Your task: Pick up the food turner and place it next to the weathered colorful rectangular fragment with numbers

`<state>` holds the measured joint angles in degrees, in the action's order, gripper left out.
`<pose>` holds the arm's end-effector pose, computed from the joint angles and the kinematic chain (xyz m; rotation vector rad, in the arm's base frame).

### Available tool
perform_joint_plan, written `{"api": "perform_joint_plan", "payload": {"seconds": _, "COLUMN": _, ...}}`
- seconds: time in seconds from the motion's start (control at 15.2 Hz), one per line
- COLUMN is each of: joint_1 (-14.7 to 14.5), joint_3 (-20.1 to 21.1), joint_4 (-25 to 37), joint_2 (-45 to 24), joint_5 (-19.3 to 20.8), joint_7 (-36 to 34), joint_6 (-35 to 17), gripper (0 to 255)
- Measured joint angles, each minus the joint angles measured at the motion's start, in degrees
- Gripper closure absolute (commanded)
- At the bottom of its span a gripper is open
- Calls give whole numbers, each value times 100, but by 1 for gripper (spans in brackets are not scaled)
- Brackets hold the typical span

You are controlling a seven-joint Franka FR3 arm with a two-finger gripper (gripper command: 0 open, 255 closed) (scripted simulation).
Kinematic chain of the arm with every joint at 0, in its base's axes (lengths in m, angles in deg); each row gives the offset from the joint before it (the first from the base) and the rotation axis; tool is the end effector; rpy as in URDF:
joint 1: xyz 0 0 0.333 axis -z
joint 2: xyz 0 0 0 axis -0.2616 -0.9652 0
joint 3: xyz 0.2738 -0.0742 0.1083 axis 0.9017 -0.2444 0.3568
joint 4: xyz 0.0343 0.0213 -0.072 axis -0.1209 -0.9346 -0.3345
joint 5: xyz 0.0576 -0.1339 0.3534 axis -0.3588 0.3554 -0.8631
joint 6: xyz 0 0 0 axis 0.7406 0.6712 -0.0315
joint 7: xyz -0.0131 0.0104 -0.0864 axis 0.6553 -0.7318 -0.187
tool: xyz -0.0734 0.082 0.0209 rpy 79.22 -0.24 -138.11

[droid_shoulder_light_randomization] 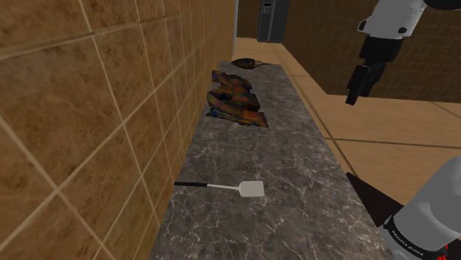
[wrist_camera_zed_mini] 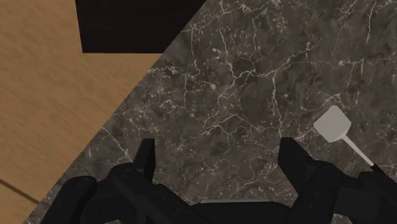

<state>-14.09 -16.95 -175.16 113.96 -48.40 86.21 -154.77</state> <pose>0.2950 0.0294 0.5977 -3.1340 0.0053 0.0556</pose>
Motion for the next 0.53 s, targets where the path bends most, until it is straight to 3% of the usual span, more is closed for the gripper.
{"api": "perform_joint_plan", "payload": {"seconds": 0.53, "joint_1": -334, "joint_3": 339, "joint_4": -145, "joint_2": -703, "joint_5": -189, "joint_7": 231, "joint_6": -949, "gripper": 0}}
